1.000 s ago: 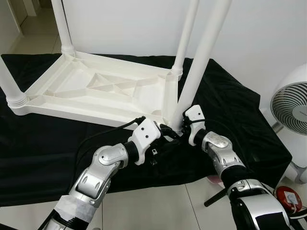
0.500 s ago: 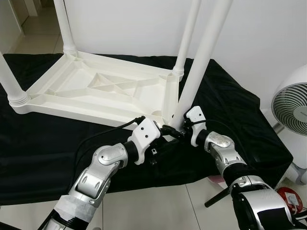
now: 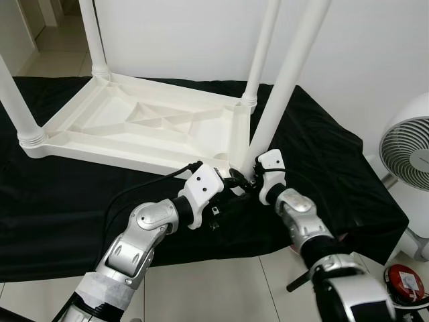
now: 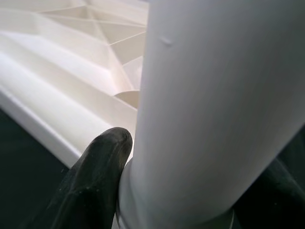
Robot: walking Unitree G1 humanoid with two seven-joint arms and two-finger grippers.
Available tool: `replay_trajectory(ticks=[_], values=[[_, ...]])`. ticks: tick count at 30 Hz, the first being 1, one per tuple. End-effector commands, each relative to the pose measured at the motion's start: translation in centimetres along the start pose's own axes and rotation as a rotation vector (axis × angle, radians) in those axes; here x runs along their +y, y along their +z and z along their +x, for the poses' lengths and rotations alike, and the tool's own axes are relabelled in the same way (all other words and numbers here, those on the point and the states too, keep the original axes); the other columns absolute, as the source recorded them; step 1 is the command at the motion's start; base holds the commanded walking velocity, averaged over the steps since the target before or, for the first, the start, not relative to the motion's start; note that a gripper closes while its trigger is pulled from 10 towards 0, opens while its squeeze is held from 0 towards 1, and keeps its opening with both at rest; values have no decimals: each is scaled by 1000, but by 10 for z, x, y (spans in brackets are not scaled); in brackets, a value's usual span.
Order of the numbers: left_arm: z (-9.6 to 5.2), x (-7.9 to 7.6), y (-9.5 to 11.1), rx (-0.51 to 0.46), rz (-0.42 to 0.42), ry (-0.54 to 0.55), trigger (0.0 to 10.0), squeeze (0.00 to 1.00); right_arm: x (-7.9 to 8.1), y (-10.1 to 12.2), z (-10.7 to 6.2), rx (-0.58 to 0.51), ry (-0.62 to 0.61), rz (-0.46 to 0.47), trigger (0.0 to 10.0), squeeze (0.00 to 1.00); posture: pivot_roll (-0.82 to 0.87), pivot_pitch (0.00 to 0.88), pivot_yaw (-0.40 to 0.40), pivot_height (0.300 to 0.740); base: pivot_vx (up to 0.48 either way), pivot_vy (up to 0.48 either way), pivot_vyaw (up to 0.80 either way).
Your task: Building children table
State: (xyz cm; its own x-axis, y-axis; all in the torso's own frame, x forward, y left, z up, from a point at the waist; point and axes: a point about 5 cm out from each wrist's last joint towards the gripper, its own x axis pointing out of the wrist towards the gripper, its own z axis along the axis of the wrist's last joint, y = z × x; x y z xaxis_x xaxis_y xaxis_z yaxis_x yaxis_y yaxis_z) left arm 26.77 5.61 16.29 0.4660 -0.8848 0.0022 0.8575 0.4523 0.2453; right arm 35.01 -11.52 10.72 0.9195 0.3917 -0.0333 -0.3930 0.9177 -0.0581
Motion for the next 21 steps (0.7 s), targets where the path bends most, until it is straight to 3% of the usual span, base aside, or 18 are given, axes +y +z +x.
replay_trajectory(ticks=[1, 7, 10, 12, 13, 16, 17, 21], values=[[2, -1, -3, 12, -8, 5, 10000, 0, -5, -10, -5, 45, -123, 69, 10000, 0, -51, 0, -73, 740, 0, 0, 0], [2, -1, -2, 11, -9, 2, 10000, 0, 3, -9, -6, 27, -204, 74, 10000, 0, -54, 0, -72, 740, 0, 0, 0], [3, -1, -3, 10, -12, 0, 10000, 0, 13, -6, -7, 3, -315, 73, 10000, 0, -52, 0, -77, 740, 0, 0, 0], [3, -1, -3, 10, -12, 0, 10000, 0, 13, -6, -7, 3, -315, 73, 10000, 0, -52, 0, -77, 740, 0, 0, 0], [4, -3, -3, 7, -20, 1, 10000, 0, 30, -1, -5, -19, -282, 94, 10000, 0, -56, 0, -76, 740, 0, 0, 0], [5, -5, -3, 4, -27, -2, 10000, 0, 34, 1, -5, -25, -248, 102, 10000, 0, -55, 0, -80, 740, 0, 0, 0], [4, -6, -4, 7, -25, -6, 10000, 0, 33, 1, -7, -24, -241, 108, 10000, 1000, -50, 0, -85, 740, 0, 0, 0], [2, -5, -5, 15, -18, -7, 10000, 0, 31, 3, -9, -30, -232, 106, 10000, 1000, -46, 0, -87, 740, 0, 0, 0]])
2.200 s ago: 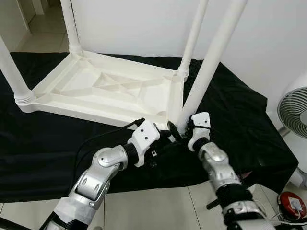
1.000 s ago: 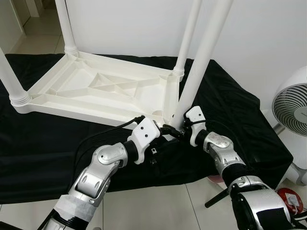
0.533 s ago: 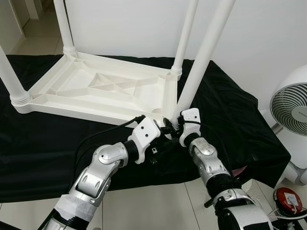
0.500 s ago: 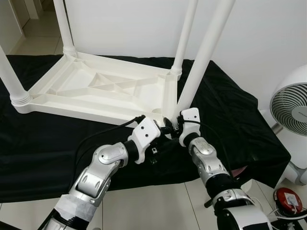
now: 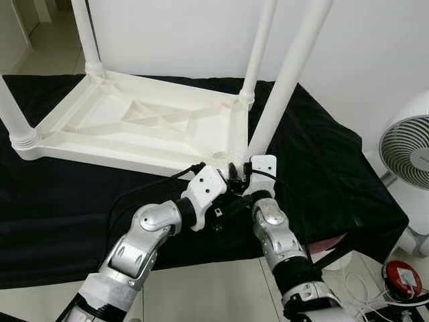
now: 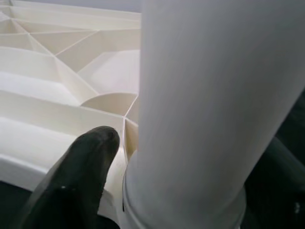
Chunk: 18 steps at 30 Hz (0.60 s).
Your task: Building children table
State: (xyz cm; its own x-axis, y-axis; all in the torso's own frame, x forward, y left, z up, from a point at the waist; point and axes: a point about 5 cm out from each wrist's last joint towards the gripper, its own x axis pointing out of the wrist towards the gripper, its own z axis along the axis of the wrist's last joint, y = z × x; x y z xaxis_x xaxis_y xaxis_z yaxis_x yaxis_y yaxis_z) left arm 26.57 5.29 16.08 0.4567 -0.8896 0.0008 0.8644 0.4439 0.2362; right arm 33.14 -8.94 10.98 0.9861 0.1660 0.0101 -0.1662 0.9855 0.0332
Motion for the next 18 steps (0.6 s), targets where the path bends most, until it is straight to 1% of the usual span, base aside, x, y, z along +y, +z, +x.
replay_trajectory(ticks=[1, 3, 5, 6, 7, 8, 9, 11, 12, 14, 15, 16, 17, 18], values=[[-1, 0, -4, 19, -9, 7, 10000, 0, -4, 0, -1, 6, 12, 10, 10000, 1000, -45, 0, -88, 740, 0, 0, 0], [-1, 1, -4, 21, -11, 9, 10000, 0, -6, 0, -1, 3, 17, 7, 10000, 1000, -45, 0, -88, 740, 0, 0, 0], [-2, 0, -5, 26, -13, 8, 10000, 0, -10, 1, -2, 5, 46, -21, 10000, 1000, -43, 0, -89, 740, 0, 0, 0], [-2, 0, -5, 26, -13, 8, 10000, 0, -10, 1, -2, 5, 46, -21, 10000, 1000, -43, 0, -89, 740, 0, 0, 0], [-3, 0, -5, 26, -14, 6, 10000, 0, -13, 2, -2, 3, 75, -34, 10000, 0, -44, 0, -89, 740, 0, 0, 0], [-2, -1, -5, 26, -15, 5, 10000, 0, -17, 4, -2, -1, 111, -36, 10000, 0, -45, 0, -87, 740, 0, 0, 0], [-2, -1, -5, 26, -15, 5, 10000, 0, -17, 4, -2, -1, 111, -36, 10000, 0, -45, 0, -87, 740, 0, 0, 0], [-2, -2, -5, 25, -17, 1, 10000, 0, -24, 11, -2, -9, 223, -55, 10000, 0, -45, 0, -86, 740, 0, 0, 0], [-2, -2, -5, 25, -17, 1, 10000, 0, -24, 11, -2, -9, 223, -55, 10000, 0, -45, 0, -86, 740, 0, 0, 0], [-3, -3, -5, 27, -16, -6, 10000, 0, -29, 16, -1, -21, 318, -113, 10000, 0, -52, 0, -79, 740, 0, 0, 0], [-3, -3, -5, 27, -16, -6, 10000, 0, -29, 16, -1, -21, 318, -113, 10000, 0, -52, 0, -79, 740, 0, 0, 0], [-3, -3, -6, 29, -14, -10, 10000, 0, -32, 18, 0, -29, 367, -153, 10000, 0, -53, 0, -76, 740, 0, 0, 0], [-3, -3, -6, 29, -14, -10, 10000, 0, -32, 18, 0, -29, 367, -153, 10000, 0, -53, 0, -76, 740, 0, 0, 0], [-3, -3, -7, 32, -11, -13, 10000, 0, -35, 19, 2, -26, 414, -171, 10000, 0, -56, 0, -72, 740, 0, 0, 0]])
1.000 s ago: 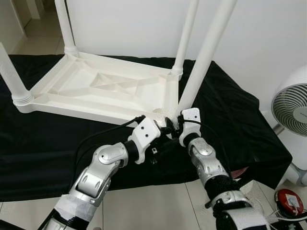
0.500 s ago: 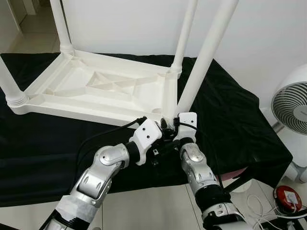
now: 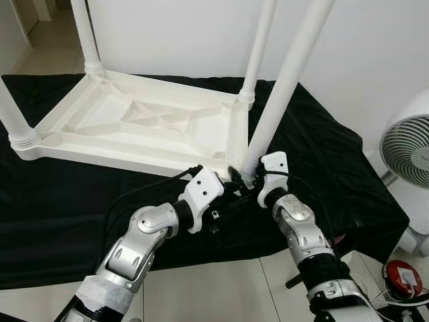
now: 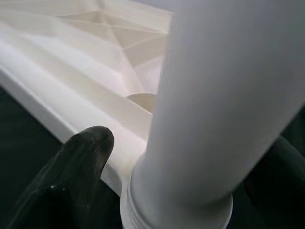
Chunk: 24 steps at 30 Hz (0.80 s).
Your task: Building children table
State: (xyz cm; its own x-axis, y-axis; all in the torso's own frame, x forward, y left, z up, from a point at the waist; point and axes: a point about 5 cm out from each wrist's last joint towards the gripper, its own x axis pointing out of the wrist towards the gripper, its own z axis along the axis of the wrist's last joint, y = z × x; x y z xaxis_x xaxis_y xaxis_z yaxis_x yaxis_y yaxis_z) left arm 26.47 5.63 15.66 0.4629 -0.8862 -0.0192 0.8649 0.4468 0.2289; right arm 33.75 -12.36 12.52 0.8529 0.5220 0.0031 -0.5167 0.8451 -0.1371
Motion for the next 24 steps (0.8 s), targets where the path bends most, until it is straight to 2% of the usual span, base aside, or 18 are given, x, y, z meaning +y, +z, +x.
replay_trajectory(ticks=[1, 2, 3, 5, 12, 13, 24], values=[[0, -2, -3, 13, -2, -17, 10000, 0, -4, 3, 1, -11, 57, -13, 10000, 0, -55, 0, -71, 740, 0, 0, 0], [2, 0, -1, 11, 4, -18, 10000, 0, -6, 3, 3, -12, 137, -40, 10000, 0, -53, 0, -71, 740, 0, 0, 0], [2, 0, -1, 11, 4, -18, 10000, 0, -6, 3, 3, -12, 137, -40, 10000, 0, -53, 0, -71, 740, 0, 0, 0], [3, 2, 0, 9, 10, -16, 10000, 0, -7, 2, 5, -3, 217, -48, 10000, 0, -50, 0, -65, 740, 0, 0, 0], [2, 2, 1, 9, 13, -16, 10000, 0, -10, -2, 7, 26, 259, -39, 10000, 0, -46, 0, -61, 740, 0, 0, 0], [2, 2, 1, 9, 14, -16, 10000, 0, -11, -3, 7, 36, 267, -41, 0, 0, -43, 0, -61, 740, 0, 0, 0], [1, 2, 3, 9, 14, -7, 10000, 0, -15, -18, -1, 82, 304, -12, 0, 0, -37, 0, -65, 740, 0, 0, 0]])
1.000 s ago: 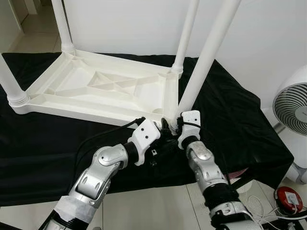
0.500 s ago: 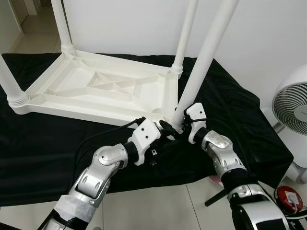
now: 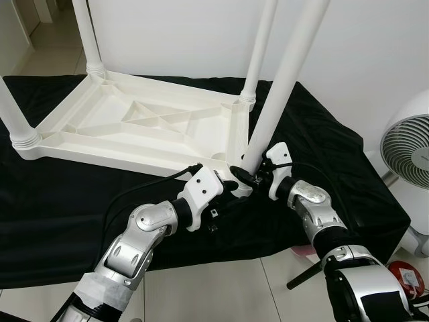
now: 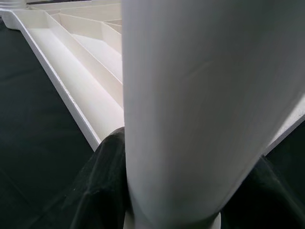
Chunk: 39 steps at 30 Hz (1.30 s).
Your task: Building children table
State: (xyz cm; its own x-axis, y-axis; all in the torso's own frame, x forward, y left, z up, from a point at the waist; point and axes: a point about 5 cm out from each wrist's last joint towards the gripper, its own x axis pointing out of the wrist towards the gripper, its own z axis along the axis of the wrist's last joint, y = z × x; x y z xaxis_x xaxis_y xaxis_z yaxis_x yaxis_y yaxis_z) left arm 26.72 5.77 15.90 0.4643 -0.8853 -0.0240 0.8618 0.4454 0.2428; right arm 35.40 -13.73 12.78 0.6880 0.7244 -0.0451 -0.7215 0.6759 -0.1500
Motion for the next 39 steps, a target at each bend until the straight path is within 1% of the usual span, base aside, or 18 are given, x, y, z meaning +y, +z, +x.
replay_trajectory(ticks=[1, 3, 4, 6, 9, 14, 16, 18, 19, 20, 23, 25, 27, 31, 33, 37, 38, 39], values=[[1, -1, 1, 3, -1, -9, 10000, 0, 8, -19, -6, 69, 32, 20, 0, 0, -39, 0, -63, 740, 0, 0, 0], [1, -2, 1, 3, -2, -10, 10000, 0, 8, -20, -7, 68, 27, 24, 0, 0, -39, 0, -63, 740, 0, 0, 0], [1, -2, 1, 3, -2, -12, 10000, 0, 8, -20, -6, 71, 7, 19, 10000, 0, -39, 0, -65, 740, 0, 0, 0], [1, -3, 1, 3, -3, -14, 10000, 0, 7, -20, -6, 73, -8, 15, 10000, 0, -39, 0, -65, 740, 0, 0, 0], [1, -3, 0, 4, -5, -17, 10000, 0, 5, -17, -3, 82, -110, 13, 10000, 0, -41, 0, -66, 740, 0, 0, 0], [1, -4, 0, 5, -8, -17, 10000, 0, 6, -14, -1, 69, -140, 27, 10000, 0, -42, 0, -67, 740, 0, 0, 0], [1, -4, -1, 6, -10, -17, 10000, 0, 10, -10, 2, 36, -209, 60, 10000, 0, -44, 0, -68, 740, 0, 0, 0], [1, -4, -1, 6, -10, -17, 10000, 0, 10, -10, 2, 36, -209, 60, 10000, 0, -44, 0, -68, 740, 0, 0, 0], [1, -4, -2, 6, -11, -17, 10000, 0, 13, -9, 4, 25, -273, 93, 10000, 0, -47, 0, -70, 740, 0, 0, 0], [1, -4, -2, 6, -11, -17, 10000, 0, 13, -9, 4, 25, -273, 93, 10000, 0, -47, 0, -70, 740, 0, 0, 0], [2, -6, -2, 3, -16, -19, 10000, 0, 27, -14, 8, 35, -518, 177, 10000, 0, -51, 0, -70, 740, 0, 0, 0], [2, -8, -2, 2, -17, -23, 10000, 0, 32, -16, 9, 46, -575, 188, 10000, 0, -51, 0, -70, 740, 0, 0, 0], [2, -8, -2, 2, -18, -23, 10000, 0, 32, -16, 9, 48, -581, 191, 10000, 0, -51, 0, -70, 740, 0, 0, 0], [6, -14, -2, -7, -28, -41, 10000, 0, 48, -18, 15, 66, -759, 249, 10000, 0, -49, 0, -74, 740, 0, 0, 0], [7, -15, -2, -9, -30, -42, 10000, 0, 52, -15, 18, 59, -739, 255, 10000, 0, -51, 0, -73, 740, 0, 0, 0], [7, -16, -1, -12, -33, -44, 10000, 0, 48, -9, 16, 38, -740, 247, 10000, 0, -53, 0, -73, 740, 0, 0, 0], [7, -16, -2, -12, -34, -45, 10000, 0, 47, -8, 13, 35, -753, 241, 10000, 635, -52, 0, -75, 740, 0, 0, 0], [7, -16, -2, -11, -34, -46, 10000, 0, 45, -6, 11, 35, -762, 237, 10000, 1000, -52, 0, -75, 740, 0, 0, 0]])
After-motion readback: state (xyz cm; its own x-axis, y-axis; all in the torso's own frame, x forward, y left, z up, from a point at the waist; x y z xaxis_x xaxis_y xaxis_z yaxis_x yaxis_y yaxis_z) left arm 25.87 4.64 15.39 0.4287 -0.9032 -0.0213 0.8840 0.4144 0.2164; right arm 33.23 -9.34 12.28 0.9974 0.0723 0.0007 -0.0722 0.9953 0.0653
